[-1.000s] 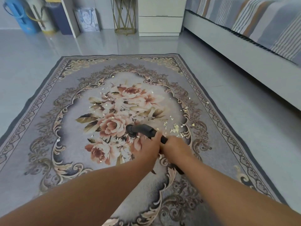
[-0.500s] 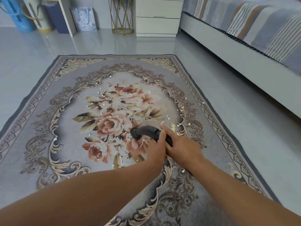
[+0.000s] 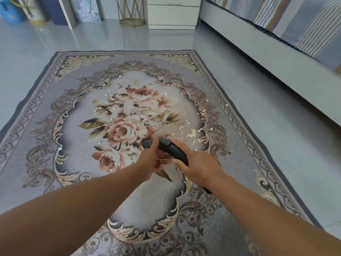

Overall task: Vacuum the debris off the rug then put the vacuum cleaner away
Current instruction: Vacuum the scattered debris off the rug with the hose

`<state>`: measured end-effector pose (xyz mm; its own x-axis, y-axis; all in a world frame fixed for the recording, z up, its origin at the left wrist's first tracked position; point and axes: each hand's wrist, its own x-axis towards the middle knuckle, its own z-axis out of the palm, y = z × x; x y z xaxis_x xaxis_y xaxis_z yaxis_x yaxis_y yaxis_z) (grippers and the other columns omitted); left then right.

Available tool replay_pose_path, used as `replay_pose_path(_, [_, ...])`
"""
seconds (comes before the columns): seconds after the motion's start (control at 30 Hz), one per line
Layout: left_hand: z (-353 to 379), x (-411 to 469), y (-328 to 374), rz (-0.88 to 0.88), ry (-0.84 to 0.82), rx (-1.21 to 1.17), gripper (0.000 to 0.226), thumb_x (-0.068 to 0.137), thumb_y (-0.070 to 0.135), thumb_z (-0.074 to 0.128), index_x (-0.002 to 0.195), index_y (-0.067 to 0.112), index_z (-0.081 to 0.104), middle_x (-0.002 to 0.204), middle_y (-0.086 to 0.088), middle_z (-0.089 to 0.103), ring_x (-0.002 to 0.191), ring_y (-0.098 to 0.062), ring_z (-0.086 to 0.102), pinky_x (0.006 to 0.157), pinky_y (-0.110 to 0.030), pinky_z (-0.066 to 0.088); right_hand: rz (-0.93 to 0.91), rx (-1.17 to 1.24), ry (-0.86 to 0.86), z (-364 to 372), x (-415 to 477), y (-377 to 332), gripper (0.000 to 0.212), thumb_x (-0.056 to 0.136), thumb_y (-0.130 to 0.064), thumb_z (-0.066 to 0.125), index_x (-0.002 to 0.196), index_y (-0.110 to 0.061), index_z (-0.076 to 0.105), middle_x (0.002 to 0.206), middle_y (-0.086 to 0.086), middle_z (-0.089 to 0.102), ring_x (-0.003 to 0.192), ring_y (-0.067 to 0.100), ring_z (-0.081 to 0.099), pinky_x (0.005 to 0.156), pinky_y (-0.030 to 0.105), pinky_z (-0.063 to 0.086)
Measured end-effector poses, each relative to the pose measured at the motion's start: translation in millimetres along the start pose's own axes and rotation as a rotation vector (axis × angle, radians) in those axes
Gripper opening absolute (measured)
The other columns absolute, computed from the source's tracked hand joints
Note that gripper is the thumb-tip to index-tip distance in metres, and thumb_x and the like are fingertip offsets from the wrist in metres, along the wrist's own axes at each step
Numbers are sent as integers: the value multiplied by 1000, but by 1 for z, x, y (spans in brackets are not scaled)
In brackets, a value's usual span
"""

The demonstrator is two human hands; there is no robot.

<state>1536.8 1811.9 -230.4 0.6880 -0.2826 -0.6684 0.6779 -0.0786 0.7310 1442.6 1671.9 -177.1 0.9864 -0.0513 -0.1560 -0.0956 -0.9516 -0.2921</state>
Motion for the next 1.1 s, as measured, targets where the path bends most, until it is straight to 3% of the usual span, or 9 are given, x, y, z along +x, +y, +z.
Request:
replay_pose_path(0.2, [-17,2,16,253,191,252,27,100,31,48,98,8,62,77,-7,68,64,-19,60,52,-25,45,33,44,55,0,33,-11,59,96,-52,42,149,-47,16,118,11,65,102,34,62,82,42,52])
replay_pose_path(0.3, [-19,2,15,354,213,342,14,98,20,53,108,11,58,80,-7,69,63,-17,60,53,-23,46,62,46,35,-1,10,0,61,96,-53,41,150,-47,12,112,9,66,97,33,63,77,40,52])
replay_pose_path(0.37, [-21,4,9,419,174,465,20,97,15,54,117,14,57,88,-9,69,68,-19,64,55,-25,50,67,13,42,3,-10,6,63,97,-53,40,150,-48,7,106,8,68,92,31,65,74,40,54])
replay_pose_path(0.43, [-24,7,3,477,116,639,34,96,9,52,128,17,55,98,-8,67,82,-25,67,69,-36,56,79,-20,48,6,-11,3,63,97,-53,38,151,-45,6,105,9,68,92,31,65,73,39,53])
replay_pose_path(0.53, [-23,9,4,517,95,715,63,91,0,51,147,25,37,98,-6,63,93,-22,63,84,-46,55,122,1,54,6,19,-11,60,97,-50,41,150,-43,12,112,9,66,96,32,64,71,36,46])
replay_pose_path(0.63, [-21,6,11,573,127,804,67,90,-3,48,149,23,32,92,-1,62,90,-20,62,85,-39,54,120,64,45,-1,30,-13,61,96,-48,43,150,-43,15,115,10,64,99,32,62,77,38,48])
replay_pose_path(0.8, [-28,-13,-8,671,60,1011,59,96,6,48,148,29,32,103,4,62,84,-17,64,74,-30,53,101,0,21,3,-11,4,62,97,-53,39,151,-43,10,111,10,67,97,32,63,76,39,51])
replay_pose_path(0.9, [-36,-4,-7,638,95,977,63,95,8,51,149,30,28,101,2,61,85,-16,62,77,-30,53,113,8,17,5,11,-7,61,97,-53,39,151,-42,13,116,11,65,100,34,63,75,39,50])
replay_pose_path(1.1, [-48,16,-7,455,326,602,38,92,9,53,130,13,55,104,-8,69,85,-23,69,75,-38,57,104,27,21,6,-4,-5,60,97,-56,36,151,-44,12,114,10,65,99,32,63,76,38,50])
